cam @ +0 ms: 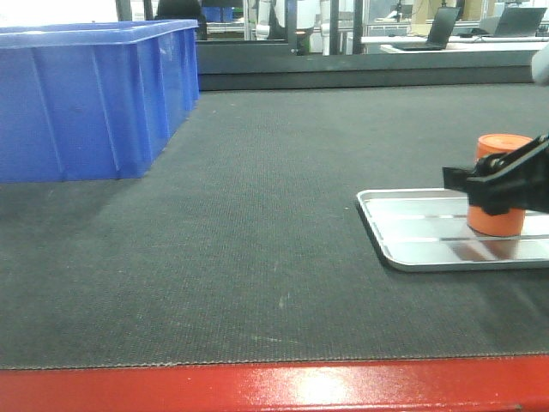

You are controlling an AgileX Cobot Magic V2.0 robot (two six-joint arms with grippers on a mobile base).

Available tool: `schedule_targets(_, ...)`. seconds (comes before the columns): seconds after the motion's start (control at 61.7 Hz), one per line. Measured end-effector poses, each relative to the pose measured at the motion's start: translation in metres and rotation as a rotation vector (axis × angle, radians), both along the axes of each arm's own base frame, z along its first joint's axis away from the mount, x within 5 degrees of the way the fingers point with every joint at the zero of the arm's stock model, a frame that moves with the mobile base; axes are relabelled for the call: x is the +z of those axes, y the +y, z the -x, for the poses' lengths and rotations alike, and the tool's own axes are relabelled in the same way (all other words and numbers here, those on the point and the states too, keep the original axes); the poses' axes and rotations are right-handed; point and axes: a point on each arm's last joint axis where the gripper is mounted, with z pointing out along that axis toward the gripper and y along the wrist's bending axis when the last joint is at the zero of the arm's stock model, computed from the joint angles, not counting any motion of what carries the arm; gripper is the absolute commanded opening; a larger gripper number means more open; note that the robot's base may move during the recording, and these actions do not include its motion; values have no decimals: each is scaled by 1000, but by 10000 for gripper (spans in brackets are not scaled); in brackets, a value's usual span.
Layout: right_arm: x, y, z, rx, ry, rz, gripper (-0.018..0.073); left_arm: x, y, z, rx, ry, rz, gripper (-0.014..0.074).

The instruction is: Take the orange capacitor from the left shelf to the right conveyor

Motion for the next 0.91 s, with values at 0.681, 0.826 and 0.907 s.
schedule_targets(0.681,131,-22,97,-89,99,-25,200,0,0,0,0,0,0,-127)
schedule_targets(0.826,149,-28,121,-107,140,-16,54,0,0,0,0,0,0,-127)
schedule_targets(0.907,155,-30,134,-112,136,-25,57,0,0,0,0,0,0,-127)
